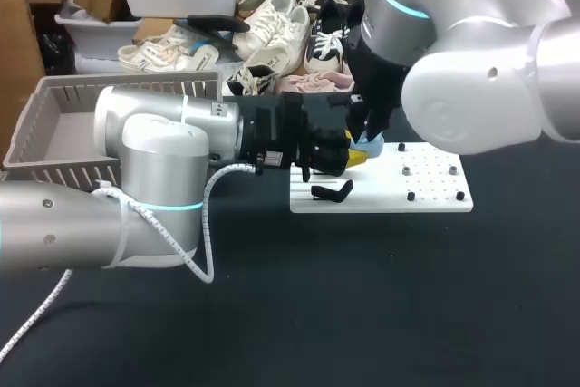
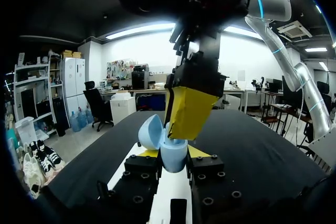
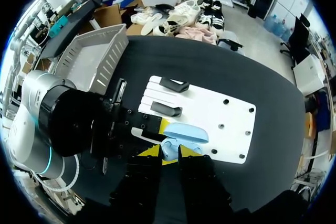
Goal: Pick up each earbud case from the left stands, insert the matching earbuds, close the lid, and place the case in the box.
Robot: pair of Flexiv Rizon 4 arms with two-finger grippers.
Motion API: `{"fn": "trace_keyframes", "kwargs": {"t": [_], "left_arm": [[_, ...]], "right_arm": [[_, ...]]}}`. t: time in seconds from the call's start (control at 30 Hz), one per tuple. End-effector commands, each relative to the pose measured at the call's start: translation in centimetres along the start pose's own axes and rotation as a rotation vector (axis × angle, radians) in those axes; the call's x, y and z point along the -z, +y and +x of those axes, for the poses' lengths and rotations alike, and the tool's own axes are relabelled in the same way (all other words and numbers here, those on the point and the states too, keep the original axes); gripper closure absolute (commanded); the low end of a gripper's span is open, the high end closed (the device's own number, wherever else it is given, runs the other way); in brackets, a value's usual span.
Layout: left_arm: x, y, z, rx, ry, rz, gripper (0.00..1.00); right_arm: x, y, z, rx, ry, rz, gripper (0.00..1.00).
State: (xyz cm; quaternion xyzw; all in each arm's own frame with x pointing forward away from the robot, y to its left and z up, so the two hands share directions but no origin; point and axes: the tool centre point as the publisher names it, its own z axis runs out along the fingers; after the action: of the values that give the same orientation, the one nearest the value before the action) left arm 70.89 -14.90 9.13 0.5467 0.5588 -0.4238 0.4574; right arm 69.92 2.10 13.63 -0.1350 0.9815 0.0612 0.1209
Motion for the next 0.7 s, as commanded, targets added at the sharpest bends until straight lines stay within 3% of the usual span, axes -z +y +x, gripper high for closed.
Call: {"fn": "trace_keyframes", "kwargs": {"t": [0.03,0.4,0.7], "left_arm": [[0.0,-0.1,0.0,-0.001,-0.001,-0.005,1.00],[0.0,-0.1,0.0,-0.001,-0.001,-0.005,1.00],[0.0,-0.1,0.0,-0.001,-0.001,-0.005,1.00]], "right_arm": [[-0.1,0.0,-0.1,-0.003,0.005,0.004,0.95],[-0.1,0.0,-0.2,-0.010,0.004,0.000,0.69],[1.3,0.3,0.2,-0.003,-0.026,0.004,0.70]]}}
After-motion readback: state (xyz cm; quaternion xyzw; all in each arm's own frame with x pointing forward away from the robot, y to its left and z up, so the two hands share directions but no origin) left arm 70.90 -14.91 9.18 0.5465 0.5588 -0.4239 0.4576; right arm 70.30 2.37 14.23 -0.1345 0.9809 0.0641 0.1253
